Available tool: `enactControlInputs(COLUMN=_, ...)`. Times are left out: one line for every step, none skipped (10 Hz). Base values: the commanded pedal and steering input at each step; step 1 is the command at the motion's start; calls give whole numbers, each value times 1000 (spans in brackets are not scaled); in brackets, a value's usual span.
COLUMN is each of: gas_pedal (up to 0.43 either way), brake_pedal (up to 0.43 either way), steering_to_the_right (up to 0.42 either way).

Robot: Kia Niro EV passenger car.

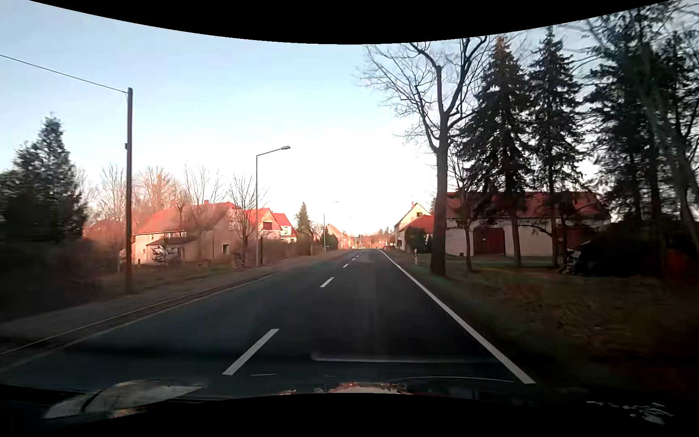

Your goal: Follow the waypoints while adhering to traffic rules and regulations

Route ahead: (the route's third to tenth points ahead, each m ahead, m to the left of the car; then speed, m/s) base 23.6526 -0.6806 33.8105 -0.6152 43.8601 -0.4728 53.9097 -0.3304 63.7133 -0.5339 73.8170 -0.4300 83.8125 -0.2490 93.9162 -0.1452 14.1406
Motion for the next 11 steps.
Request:
enactControlInputs(gas_pedal=0, brake_pedal=0, steering_to_the_right=-1)
enactControlInputs(gas_pedal=0, brake_pedal=0, steering_to_the_right=-1)
enactControlInputs(gas_pedal=0, brake_pedal=0, steering_to_the_right=-1)
enactControlInputs(gas_pedal=67, brake_pedal=0, steering_to_the_right=-1)
enactControlInputs(gas_pedal=67, brake_pedal=0, steering_to_the_right=-1)
enactControlInputs(gas_pedal=67, brake_pedal=0, steering_to_the_right=-1)
enactControlInputs(gas_pedal=67, brake_pedal=0, steering_to_the_right=-1)
enactControlInputs(gas_pedal=67, brake_pedal=0, steering_to_the_right=-1)
enactControlInputs(gas_pedal=79, brake_pedal=0, steering_to_the_right=-1)
enactControlInputs(gas_pedal=79, brake_pedal=0, steering_to_the_right=-1)
enactControlInputs(gas_pedal=79, brake_pedal=0, steering_to_the_right=-1)
